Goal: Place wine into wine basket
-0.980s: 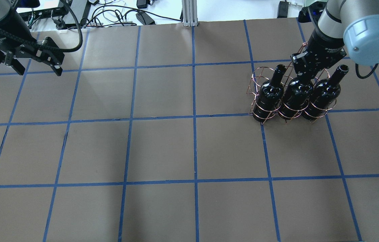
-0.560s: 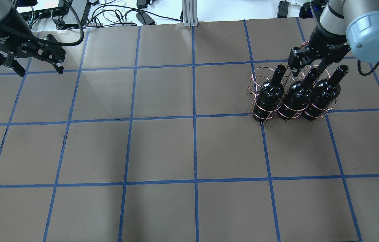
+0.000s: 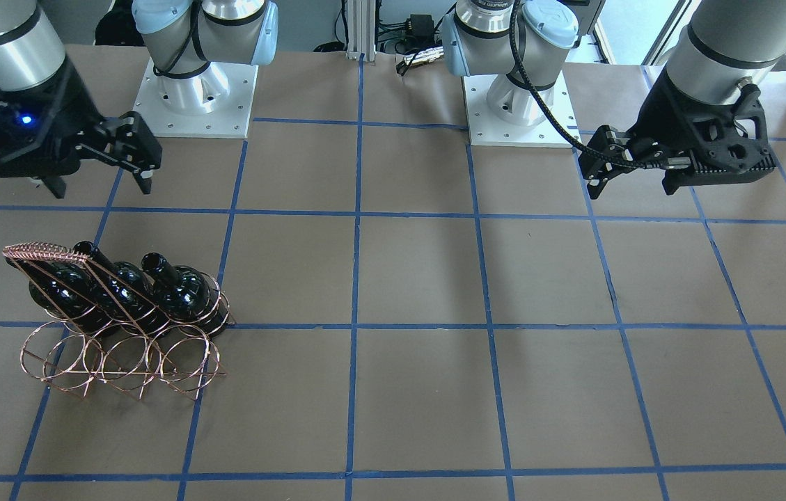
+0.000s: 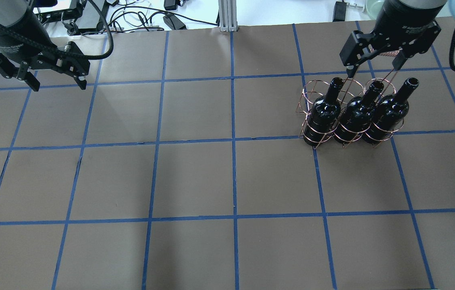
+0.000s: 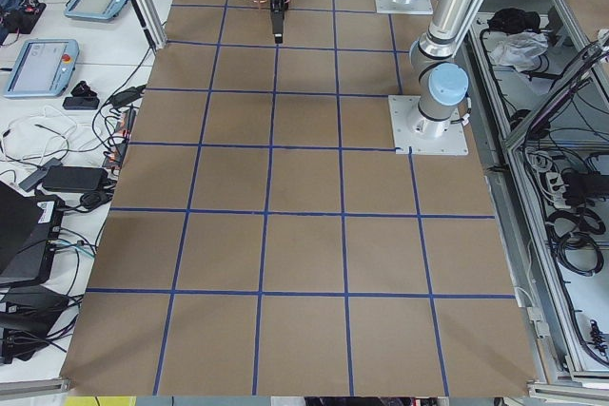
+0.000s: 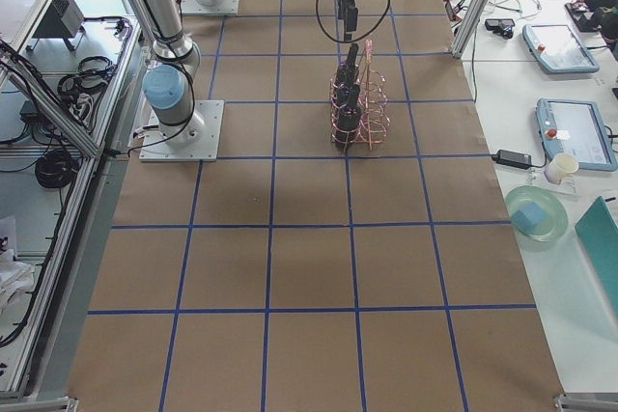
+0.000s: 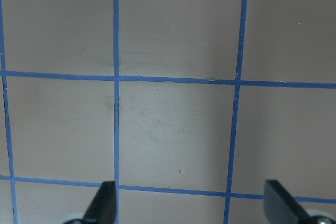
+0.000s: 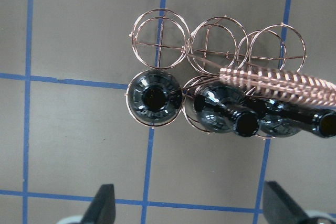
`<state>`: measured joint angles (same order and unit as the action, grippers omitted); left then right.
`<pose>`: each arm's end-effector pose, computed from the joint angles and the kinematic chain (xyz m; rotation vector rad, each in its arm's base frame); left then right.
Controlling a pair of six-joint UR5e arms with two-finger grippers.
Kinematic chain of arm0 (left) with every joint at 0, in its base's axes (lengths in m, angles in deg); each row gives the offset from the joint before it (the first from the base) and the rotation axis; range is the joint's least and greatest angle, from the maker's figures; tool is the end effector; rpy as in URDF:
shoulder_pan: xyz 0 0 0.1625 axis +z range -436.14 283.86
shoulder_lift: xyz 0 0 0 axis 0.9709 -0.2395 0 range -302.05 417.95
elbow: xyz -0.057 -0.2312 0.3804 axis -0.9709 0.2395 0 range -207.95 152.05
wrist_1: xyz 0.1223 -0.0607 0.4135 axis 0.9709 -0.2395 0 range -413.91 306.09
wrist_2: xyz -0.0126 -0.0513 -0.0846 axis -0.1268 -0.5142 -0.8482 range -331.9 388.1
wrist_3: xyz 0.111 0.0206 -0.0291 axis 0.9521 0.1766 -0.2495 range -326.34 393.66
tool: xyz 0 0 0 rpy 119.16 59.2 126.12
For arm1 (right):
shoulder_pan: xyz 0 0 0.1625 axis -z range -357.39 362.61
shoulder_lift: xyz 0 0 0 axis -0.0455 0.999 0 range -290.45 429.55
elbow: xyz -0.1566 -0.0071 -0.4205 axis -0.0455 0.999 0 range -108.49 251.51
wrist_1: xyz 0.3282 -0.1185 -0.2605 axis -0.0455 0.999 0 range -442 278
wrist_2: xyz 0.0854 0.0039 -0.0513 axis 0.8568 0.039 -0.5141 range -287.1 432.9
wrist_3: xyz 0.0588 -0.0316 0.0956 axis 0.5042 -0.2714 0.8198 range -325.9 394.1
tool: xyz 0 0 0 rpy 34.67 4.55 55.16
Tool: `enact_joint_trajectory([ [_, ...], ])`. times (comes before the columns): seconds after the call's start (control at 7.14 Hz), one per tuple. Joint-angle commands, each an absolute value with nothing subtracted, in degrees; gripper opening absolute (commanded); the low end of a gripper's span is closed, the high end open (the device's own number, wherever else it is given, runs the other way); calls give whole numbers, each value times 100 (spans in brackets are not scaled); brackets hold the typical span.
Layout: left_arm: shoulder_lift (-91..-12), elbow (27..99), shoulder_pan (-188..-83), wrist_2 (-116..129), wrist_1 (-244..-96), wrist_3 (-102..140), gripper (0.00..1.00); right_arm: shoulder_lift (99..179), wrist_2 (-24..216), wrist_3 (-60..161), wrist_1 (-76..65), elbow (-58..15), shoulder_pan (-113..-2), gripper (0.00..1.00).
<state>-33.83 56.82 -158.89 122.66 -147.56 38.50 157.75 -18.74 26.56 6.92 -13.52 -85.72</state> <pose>-0.0566 -0.5386 0.5195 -0.0641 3.0621 0.0179 0.1143 -0.5355 0.5211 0.1584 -3.1057 0.0528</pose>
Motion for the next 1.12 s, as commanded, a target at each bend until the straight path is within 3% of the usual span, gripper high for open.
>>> enact_joint_trajectory([
  [0.0,-3337,5678,-15920,12232,-14778,3867,100,15867,-1929,3383,624,-1330,-9230,100],
  [0.98,-3100,5687,-16491,11907,-15174,3410,100,15859,-1886,3488,439,-1357,-9188,100],
])
